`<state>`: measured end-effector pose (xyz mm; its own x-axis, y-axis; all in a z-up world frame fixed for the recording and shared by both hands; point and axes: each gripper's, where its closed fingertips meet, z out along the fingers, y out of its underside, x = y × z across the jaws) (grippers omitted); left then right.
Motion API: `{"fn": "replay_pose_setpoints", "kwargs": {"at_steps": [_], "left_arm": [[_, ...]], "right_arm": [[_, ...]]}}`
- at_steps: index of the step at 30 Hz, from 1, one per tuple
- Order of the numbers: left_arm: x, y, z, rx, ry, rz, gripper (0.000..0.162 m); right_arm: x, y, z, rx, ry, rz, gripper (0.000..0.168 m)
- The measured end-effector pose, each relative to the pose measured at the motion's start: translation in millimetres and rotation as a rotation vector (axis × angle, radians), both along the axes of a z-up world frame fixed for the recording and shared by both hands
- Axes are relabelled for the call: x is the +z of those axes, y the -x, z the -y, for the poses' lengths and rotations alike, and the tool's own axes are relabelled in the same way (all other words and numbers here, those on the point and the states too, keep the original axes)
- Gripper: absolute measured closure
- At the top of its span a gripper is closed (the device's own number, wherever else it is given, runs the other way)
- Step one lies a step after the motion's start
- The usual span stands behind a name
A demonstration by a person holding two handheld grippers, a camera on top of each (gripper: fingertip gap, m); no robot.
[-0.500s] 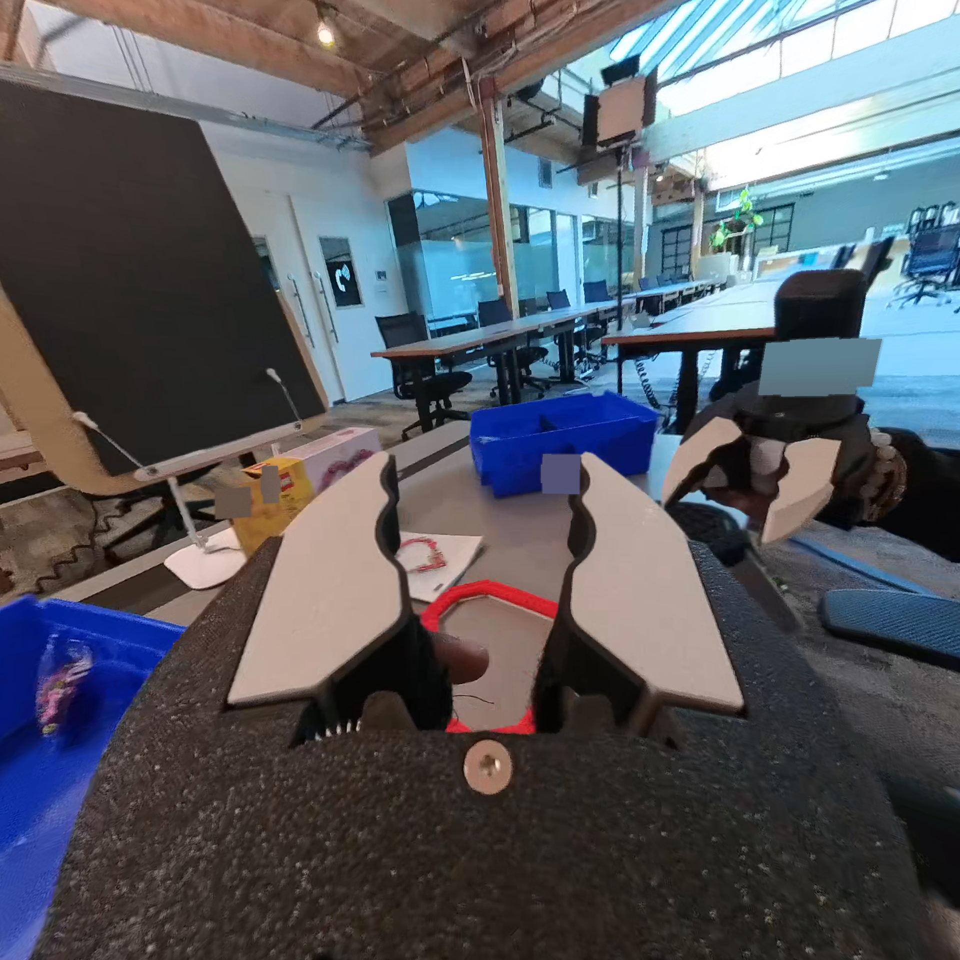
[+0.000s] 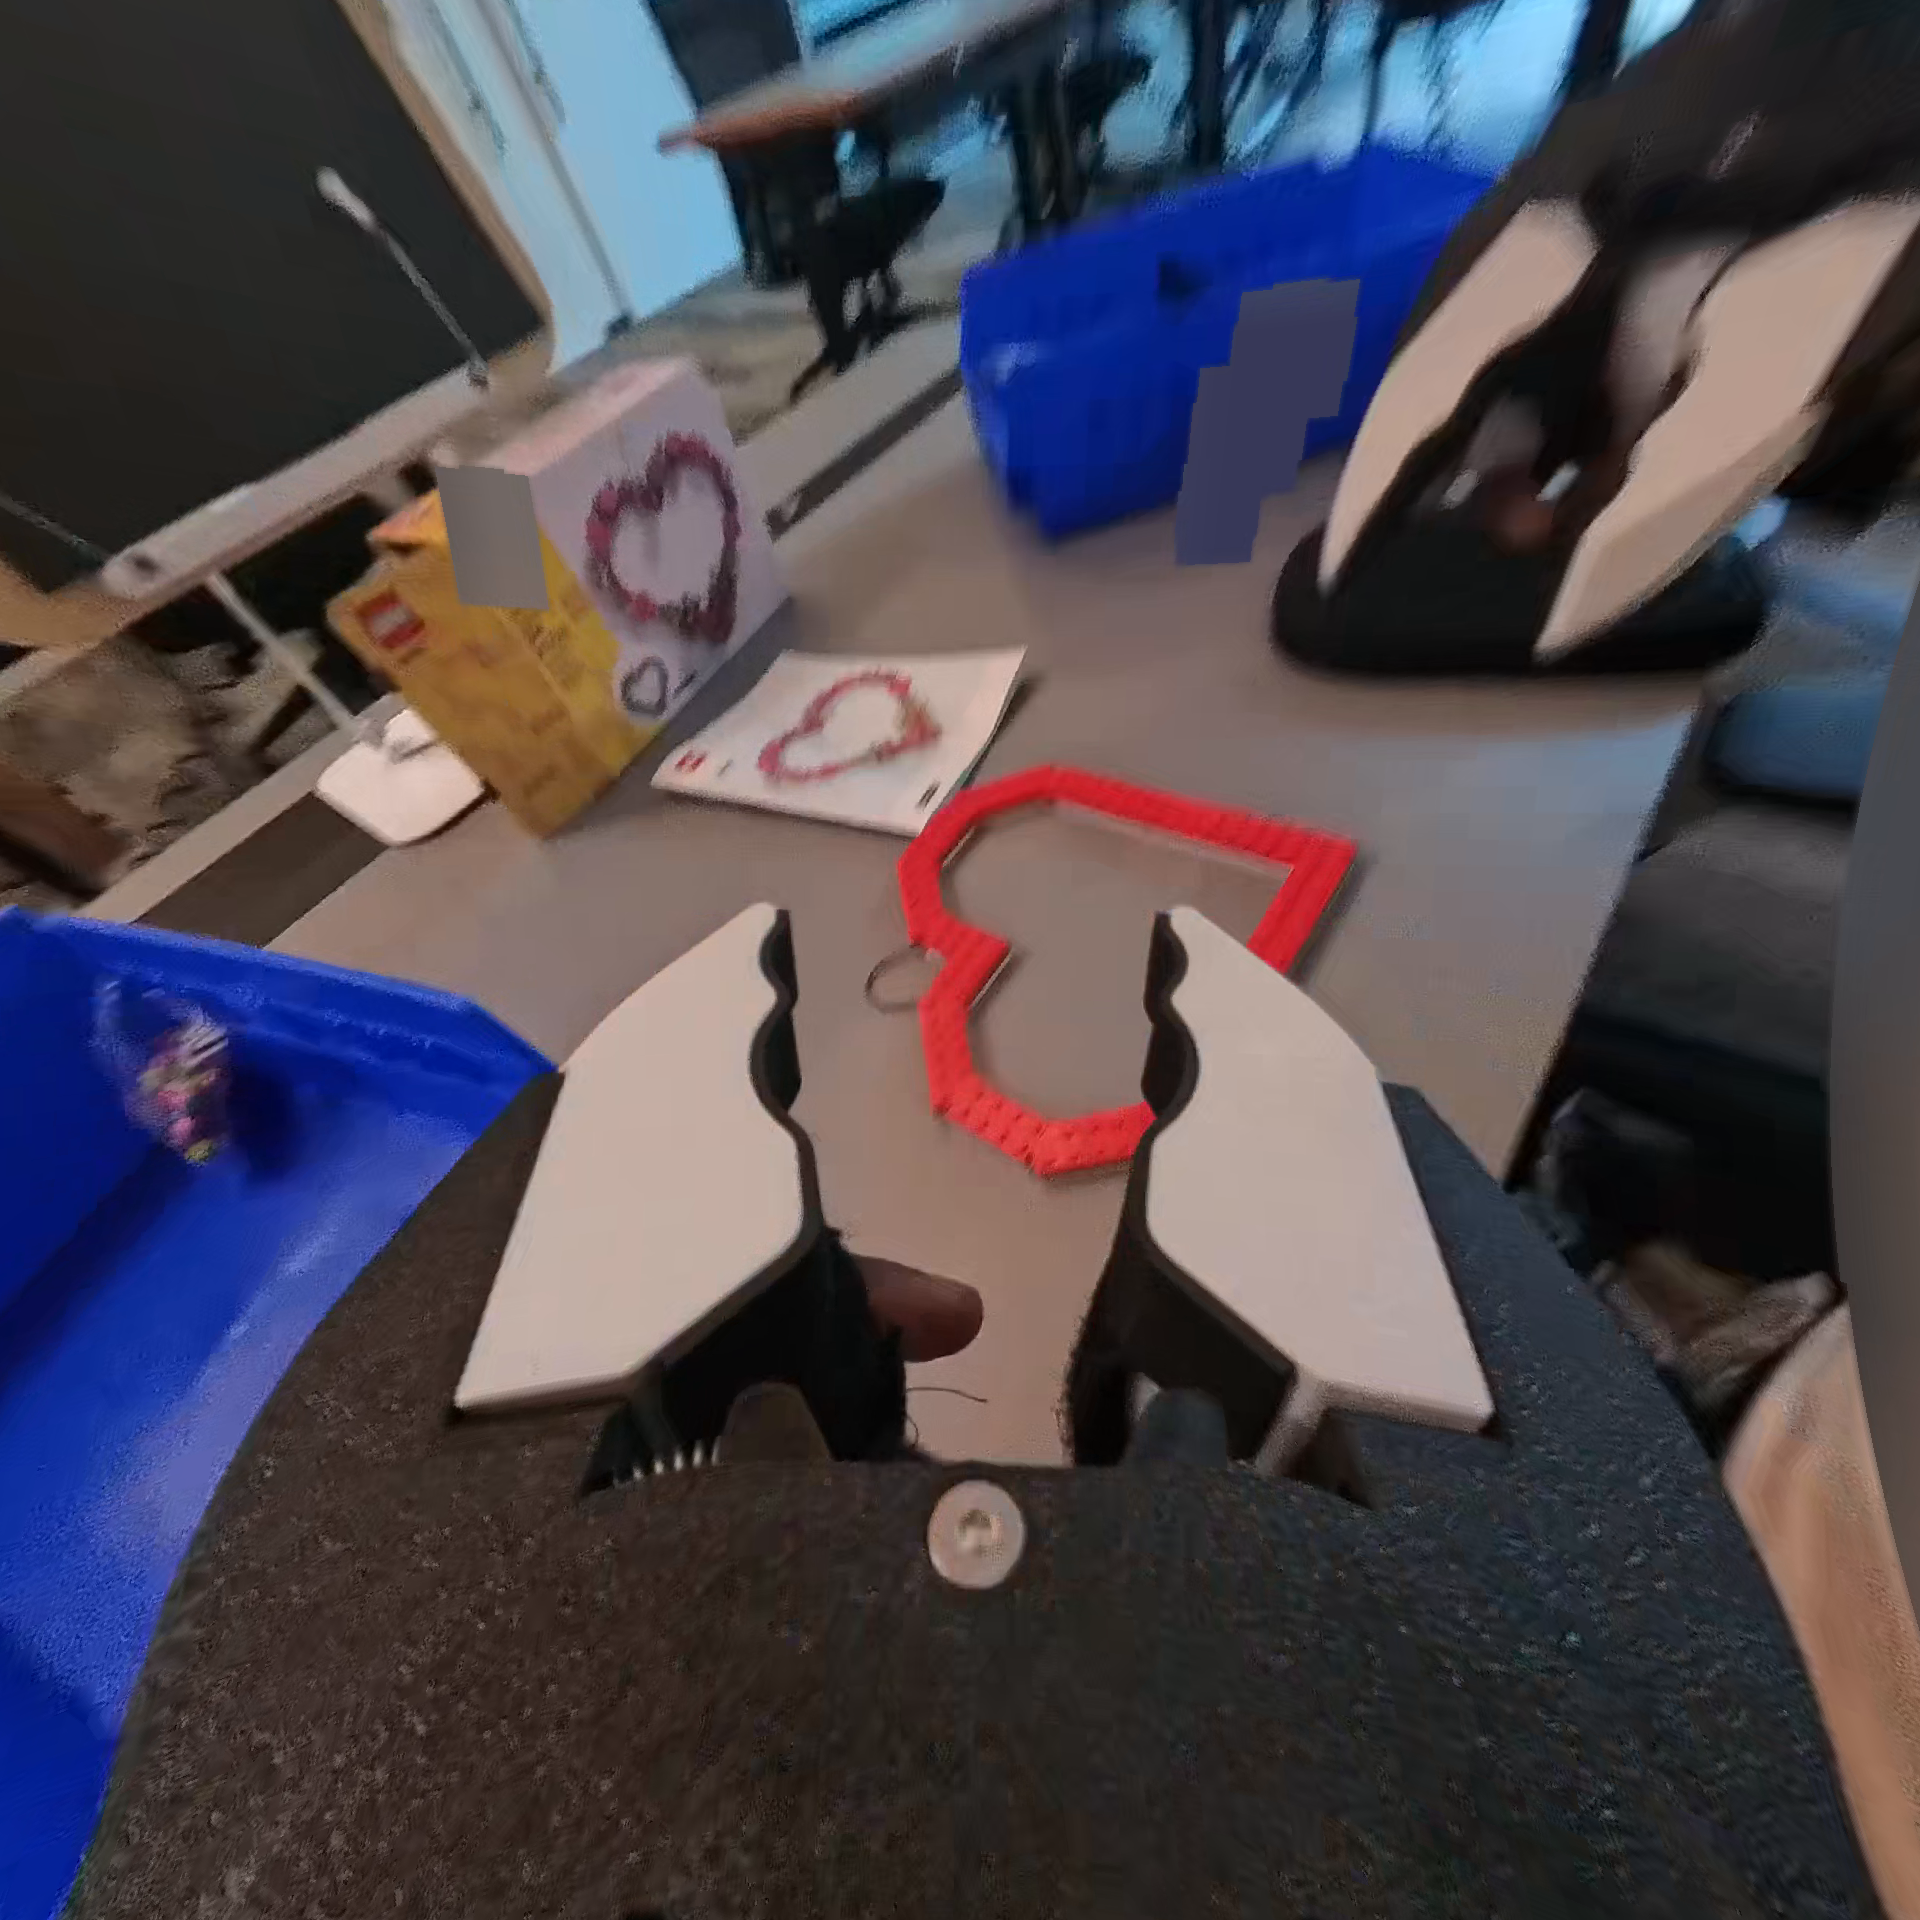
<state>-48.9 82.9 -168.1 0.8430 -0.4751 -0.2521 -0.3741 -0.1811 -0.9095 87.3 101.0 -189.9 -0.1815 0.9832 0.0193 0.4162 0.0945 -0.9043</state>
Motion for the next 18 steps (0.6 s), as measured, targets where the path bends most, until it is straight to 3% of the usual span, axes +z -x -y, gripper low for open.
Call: {"fn": "replay_pose_setpoints", "kwargs": {"at_steps": [4, 8, 11, 18], "left_arm": [[-46, -13, -9, 0.009, 0.137, -0.088, 0.110], [-84, -4, -25, 0.049, 0.292, -0.230, 0.118], [-93, 0, -43, 0.045, 0.326, -0.229, 0.127], [-110, 0, -83, -0.010, 0.363, -0.253, 0.136]], "right_arm": [[-3, -5, -6, -0.005, -0.065, 0.095, 0.125], [-16, 2, -25, 0.139, -0.270, 0.326, 0.128], [-38, 28, -59, 0.267, -0.397, 0.463, 0.129], [-107, 110, -118, 0.536, -0.433, 0.588, 0.134]]}}
